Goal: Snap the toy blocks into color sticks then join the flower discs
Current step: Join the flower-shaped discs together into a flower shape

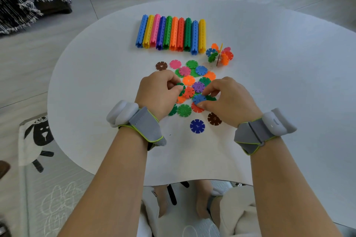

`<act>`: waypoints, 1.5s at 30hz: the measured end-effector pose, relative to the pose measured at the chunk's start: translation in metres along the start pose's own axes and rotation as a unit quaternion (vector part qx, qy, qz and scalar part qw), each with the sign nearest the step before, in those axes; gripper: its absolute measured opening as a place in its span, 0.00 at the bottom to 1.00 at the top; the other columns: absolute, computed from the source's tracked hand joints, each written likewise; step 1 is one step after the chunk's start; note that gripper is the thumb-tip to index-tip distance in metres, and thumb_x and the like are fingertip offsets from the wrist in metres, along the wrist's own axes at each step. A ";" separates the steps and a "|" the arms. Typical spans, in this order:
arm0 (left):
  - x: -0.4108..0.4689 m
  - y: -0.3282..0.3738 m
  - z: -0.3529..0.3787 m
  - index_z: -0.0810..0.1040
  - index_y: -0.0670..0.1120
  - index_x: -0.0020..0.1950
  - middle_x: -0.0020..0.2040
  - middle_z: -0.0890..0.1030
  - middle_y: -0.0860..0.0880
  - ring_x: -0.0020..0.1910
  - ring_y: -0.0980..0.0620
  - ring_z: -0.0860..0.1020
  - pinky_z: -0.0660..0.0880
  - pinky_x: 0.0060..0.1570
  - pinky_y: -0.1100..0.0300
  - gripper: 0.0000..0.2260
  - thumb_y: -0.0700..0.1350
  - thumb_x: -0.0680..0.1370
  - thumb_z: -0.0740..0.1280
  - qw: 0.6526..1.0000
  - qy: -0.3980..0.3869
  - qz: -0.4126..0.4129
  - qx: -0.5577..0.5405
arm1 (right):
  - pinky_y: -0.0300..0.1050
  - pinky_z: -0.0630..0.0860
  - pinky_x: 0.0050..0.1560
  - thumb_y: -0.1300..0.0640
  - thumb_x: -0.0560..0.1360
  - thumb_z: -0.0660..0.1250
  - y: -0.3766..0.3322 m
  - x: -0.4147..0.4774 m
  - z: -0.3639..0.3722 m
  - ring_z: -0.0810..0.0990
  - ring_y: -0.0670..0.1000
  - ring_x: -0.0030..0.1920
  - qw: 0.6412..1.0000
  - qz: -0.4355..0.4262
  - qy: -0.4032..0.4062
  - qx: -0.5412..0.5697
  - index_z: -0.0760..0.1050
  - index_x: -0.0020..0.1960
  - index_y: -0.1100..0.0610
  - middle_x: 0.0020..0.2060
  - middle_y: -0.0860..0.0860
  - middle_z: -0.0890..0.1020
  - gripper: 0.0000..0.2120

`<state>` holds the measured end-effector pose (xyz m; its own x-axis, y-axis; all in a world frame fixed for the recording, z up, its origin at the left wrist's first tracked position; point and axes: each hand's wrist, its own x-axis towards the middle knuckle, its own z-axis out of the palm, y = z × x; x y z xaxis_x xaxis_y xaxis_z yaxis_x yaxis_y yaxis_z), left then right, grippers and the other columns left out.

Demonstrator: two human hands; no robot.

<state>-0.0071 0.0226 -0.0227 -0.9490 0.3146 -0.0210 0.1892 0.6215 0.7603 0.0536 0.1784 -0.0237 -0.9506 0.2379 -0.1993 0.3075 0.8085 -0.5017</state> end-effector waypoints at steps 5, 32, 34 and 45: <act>-0.002 0.001 0.002 0.78 0.47 0.44 0.33 0.79 0.55 0.32 0.58 0.81 0.76 0.36 0.71 0.05 0.38 0.76 0.67 0.997 -0.018 -0.006 -0.075 | 0.36 0.67 0.36 0.54 0.71 0.73 -0.001 -0.001 0.000 0.71 0.42 0.36 0.995 -0.016 0.044 0.093 0.75 0.42 0.50 0.41 0.46 0.76 0.06; 0.003 -0.002 -0.003 0.76 0.41 0.43 0.29 0.77 0.44 0.20 0.58 0.72 0.67 0.22 0.70 0.05 0.34 0.78 0.63 0.959 -0.035 -0.083 -0.269 | 0.35 0.79 0.39 0.61 0.73 0.70 -0.020 -0.004 0.011 0.83 0.40 0.35 0.956 -0.063 0.105 0.267 0.74 0.39 0.51 0.34 0.45 0.83 0.08; 0.003 -0.003 -0.003 0.76 0.40 0.43 0.29 0.77 0.44 0.20 0.57 0.72 0.68 0.23 0.69 0.05 0.34 0.77 0.63 0.960 -0.034 -0.080 -0.265 | 0.37 0.80 0.40 0.62 0.73 0.71 -0.021 -0.004 0.012 0.83 0.40 0.35 0.958 -0.074 0.115 0.253 0.74 0.39 0.52 0.34 0.45 0.83 0.08; 0.007 -0.004 -0.008 0.77 0.43 0.41 0.24 0.77 0.50 0.21 0.56 0.72 0.69 0.23 0.68 0.07 0.35 0.77 0.64 0.950 -0.069 -0.087 -0.291 | 0.40 0.80 0.38 0.64 0.71 0.72 -0.022 -0.005 0.020 0.83 0.42 0.36 0.948 -0.112 0.175 0.243 0.76 0.37 0.54 0.33 0.46 0.83 0.09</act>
<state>-0.0163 0.0166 -0.0204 -0.9031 0.3601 -0.2338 -0.1771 0.1836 0.9669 0.0522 0.1491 -0.0282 -0.9241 0.3218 0.2060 -0.0013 0.5365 -0.8439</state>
